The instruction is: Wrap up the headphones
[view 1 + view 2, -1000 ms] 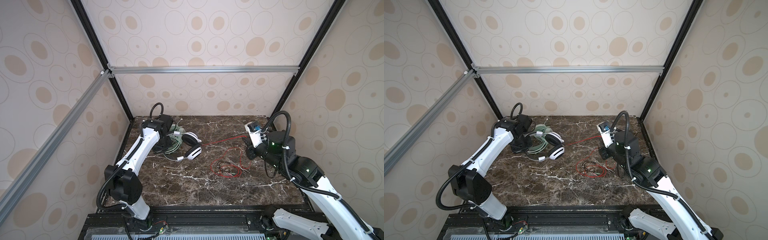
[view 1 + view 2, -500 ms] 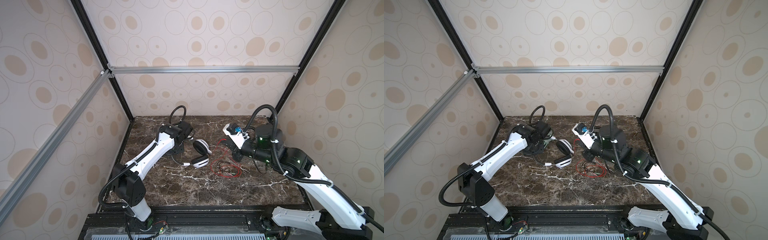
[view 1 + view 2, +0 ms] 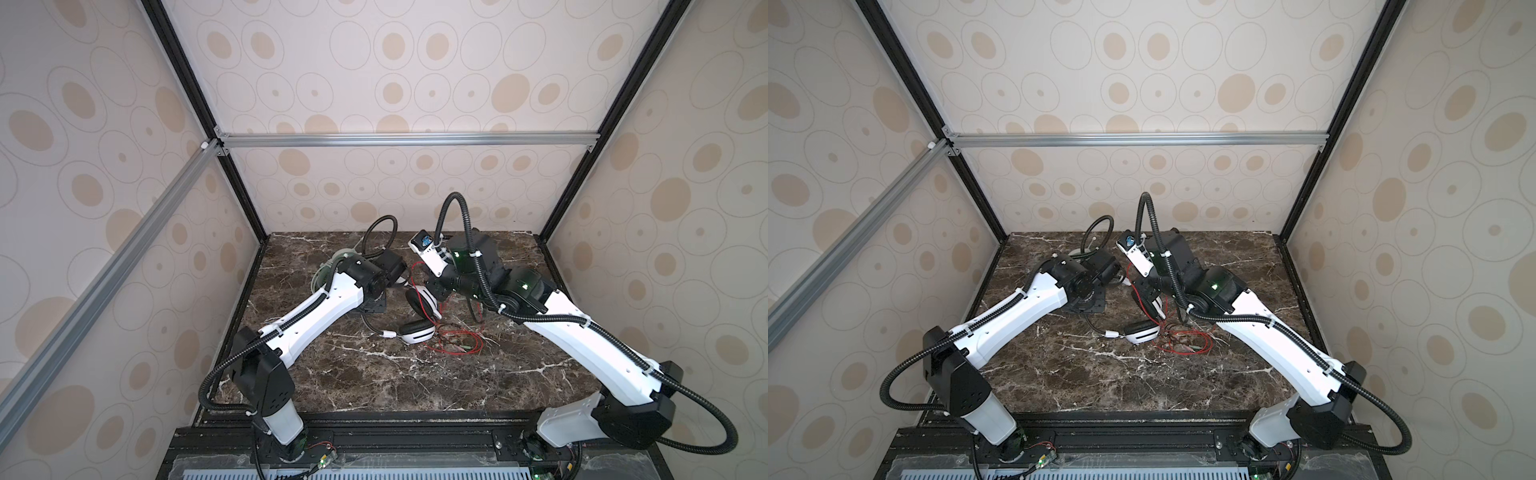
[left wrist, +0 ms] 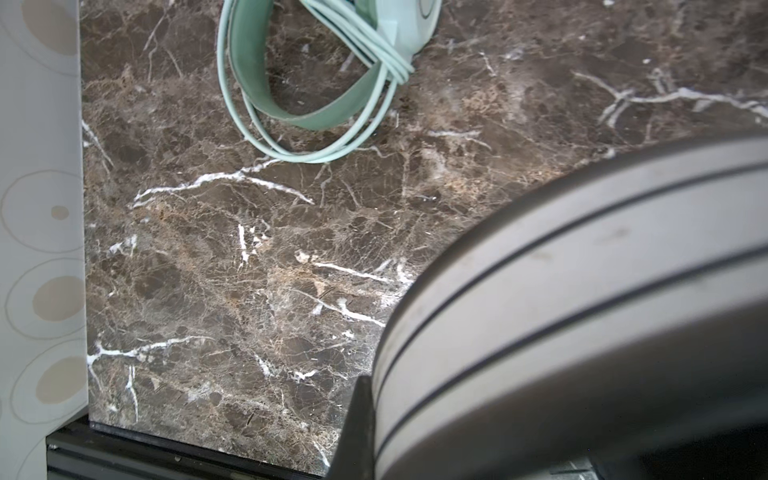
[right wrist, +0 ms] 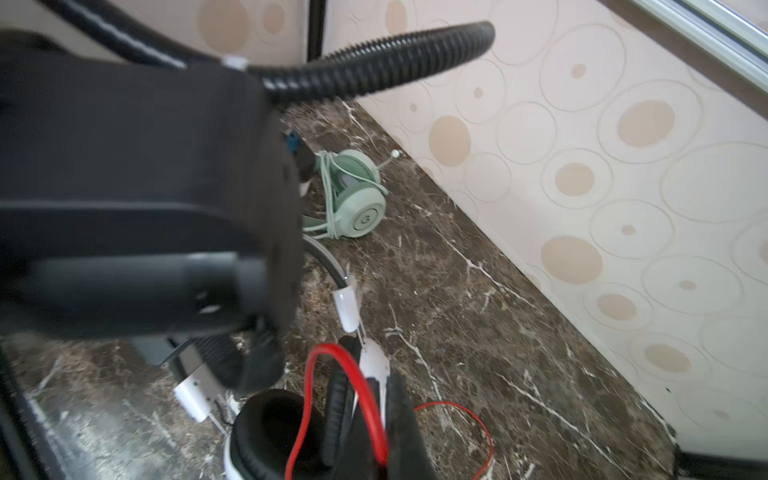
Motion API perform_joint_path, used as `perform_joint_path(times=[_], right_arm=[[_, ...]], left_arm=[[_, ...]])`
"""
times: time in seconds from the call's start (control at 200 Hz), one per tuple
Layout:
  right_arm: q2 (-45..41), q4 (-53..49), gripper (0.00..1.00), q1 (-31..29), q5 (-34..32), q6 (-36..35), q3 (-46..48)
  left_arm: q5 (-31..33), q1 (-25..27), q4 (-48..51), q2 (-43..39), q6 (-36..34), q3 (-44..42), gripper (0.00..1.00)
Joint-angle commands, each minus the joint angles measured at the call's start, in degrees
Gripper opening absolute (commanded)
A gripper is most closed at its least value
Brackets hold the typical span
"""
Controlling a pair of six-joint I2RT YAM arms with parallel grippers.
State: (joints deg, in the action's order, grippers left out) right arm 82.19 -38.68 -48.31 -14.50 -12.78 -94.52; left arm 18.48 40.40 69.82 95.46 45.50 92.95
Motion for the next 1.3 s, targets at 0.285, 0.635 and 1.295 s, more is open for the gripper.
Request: perform_joint_path(times=[0.285,0.635,1.295], right_arm=[[2.83,-4.9,0.0,2.07,-9.13,-1.13,-5.14],[9.34,-3.95,0.0,15.12,23.85,9.84,-4.32],[5.09,4.64,0.0,24.58,28.2,18.23,9.38]], left_arm=[[-4.58,1.69,-8.36,-5.86,-4.36,-0.17,0.0],[-11.75,4.63,-14.47,-10.07,-7.54,-0.77,0.0],[-20.09,4.61,-19.24,-11.25,-8.67,0.1,0.0]])
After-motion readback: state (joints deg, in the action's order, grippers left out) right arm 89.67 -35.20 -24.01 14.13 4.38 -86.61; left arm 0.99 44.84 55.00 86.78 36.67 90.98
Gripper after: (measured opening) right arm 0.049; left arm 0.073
